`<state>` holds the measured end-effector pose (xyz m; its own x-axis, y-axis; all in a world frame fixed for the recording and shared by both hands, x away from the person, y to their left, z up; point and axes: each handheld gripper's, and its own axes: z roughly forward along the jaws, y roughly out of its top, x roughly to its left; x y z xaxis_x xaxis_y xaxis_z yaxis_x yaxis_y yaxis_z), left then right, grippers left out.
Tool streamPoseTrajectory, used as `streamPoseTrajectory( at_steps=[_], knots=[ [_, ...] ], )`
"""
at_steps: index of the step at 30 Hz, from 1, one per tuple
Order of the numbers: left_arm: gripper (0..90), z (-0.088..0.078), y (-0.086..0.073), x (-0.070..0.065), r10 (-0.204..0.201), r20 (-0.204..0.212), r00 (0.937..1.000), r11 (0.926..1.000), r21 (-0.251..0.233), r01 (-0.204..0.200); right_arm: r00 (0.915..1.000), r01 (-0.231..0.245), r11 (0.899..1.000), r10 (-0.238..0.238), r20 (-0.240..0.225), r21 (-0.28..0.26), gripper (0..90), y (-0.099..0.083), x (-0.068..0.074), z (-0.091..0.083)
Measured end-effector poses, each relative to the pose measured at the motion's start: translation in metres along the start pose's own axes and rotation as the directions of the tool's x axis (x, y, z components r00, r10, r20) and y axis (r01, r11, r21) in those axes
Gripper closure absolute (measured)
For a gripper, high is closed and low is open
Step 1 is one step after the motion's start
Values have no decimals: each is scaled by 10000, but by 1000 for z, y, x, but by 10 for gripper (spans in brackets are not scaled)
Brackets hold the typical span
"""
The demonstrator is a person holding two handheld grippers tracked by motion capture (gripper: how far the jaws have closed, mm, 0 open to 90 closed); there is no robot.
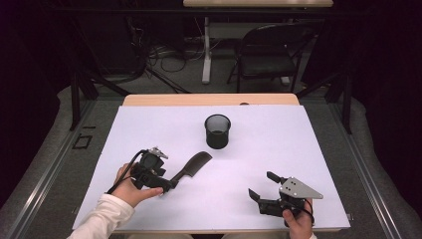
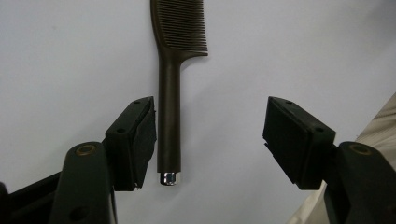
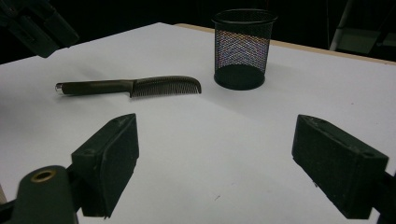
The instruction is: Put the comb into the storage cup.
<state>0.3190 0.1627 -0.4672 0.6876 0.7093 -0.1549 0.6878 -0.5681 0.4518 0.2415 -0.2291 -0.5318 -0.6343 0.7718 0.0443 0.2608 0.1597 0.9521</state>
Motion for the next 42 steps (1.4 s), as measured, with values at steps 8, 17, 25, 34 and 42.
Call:
streamPoseTrajectory(
  at_steps=[8,17,25,34,42],
  knots=[
    [350,3,5,5,-288,140,9995,9992,268,284,10000,18,10000,-18,-24,17,146,0,0,0],
    [350,7,7,11,-733,216,9971,9957,582,719,10000,-6,10000,6,-46,34,146,0,0,0],
    [355,14,9,14,-954,262,9951,9919,866,929,10000,-6,10000,6,-70,68,146,0,0,0],
    [362,25,14,16,-788,171,9967,9905,1140,763,10000,10,10000,-9,-84,94,146,0,-1,0],
    [385,37,18,17,-715,-21,9974,9858,1522,710,10000,-7,9999,9,-93,148,145,0,-1,0]
  ],
)
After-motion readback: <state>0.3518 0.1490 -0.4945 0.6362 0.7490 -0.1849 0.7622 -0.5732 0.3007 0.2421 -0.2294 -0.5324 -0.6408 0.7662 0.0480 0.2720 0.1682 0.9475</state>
